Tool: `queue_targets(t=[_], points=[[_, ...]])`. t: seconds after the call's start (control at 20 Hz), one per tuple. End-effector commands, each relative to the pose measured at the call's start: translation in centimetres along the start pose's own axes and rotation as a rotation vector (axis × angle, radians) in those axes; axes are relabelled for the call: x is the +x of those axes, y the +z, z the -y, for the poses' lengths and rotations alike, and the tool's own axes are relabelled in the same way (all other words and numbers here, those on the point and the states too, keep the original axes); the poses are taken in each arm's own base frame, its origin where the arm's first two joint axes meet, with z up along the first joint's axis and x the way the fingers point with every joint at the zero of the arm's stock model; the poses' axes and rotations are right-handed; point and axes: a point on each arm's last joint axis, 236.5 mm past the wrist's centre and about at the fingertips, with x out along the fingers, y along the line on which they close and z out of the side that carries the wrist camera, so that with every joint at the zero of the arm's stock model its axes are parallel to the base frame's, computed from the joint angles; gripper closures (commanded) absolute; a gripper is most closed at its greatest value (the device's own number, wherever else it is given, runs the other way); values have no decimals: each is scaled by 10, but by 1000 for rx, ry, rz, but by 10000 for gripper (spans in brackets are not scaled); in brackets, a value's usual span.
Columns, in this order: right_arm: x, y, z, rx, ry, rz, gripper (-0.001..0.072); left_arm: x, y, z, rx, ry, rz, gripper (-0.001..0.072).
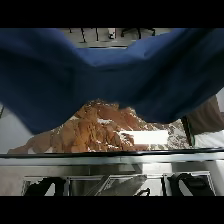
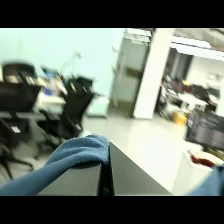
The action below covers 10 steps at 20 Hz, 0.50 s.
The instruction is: Fold the shirts.
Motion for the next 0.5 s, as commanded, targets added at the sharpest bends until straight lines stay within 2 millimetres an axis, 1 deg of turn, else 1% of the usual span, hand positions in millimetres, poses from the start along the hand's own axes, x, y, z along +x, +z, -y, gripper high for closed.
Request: queue_targets(t=[0.0,0.05,0.1,0.15,0.2,0.25,0.3,0.35,0.4,0.45], points=[[-19,21,7,-96,-93,41,690,-20,9,-17,79,175,-21,698],[-10,10,15,-82,-94,-4,690,-10,-10,-41,58,220,-103,699],[4,-8,24,-59,-85,-71,690,2,-33,-64,10,241,-187,699],[20,-30,35,-24,-77,-146,690,17,-61,-90,-70,241,-275,698],[39,-57,50,19,-69,-232,690,32,-91,-115,-145,231,-354,698],[58,-86,65,68,-63,-308,690,48,-130,-142,-225,214,-443,698],[77,-120,82,131,-68,-384,690,63,-173,-163,-289,199,-531,698],[94,-161,100,196,-75,-466,690,77,-222,-180,-333,187,-623,698],[108,-203,116,259,-84,-544,689,92,-280,-195,-369,180,-717,698],[120,-250,127,324,-90,-623,689,104,-341,-210,-396,190,-802,698]])
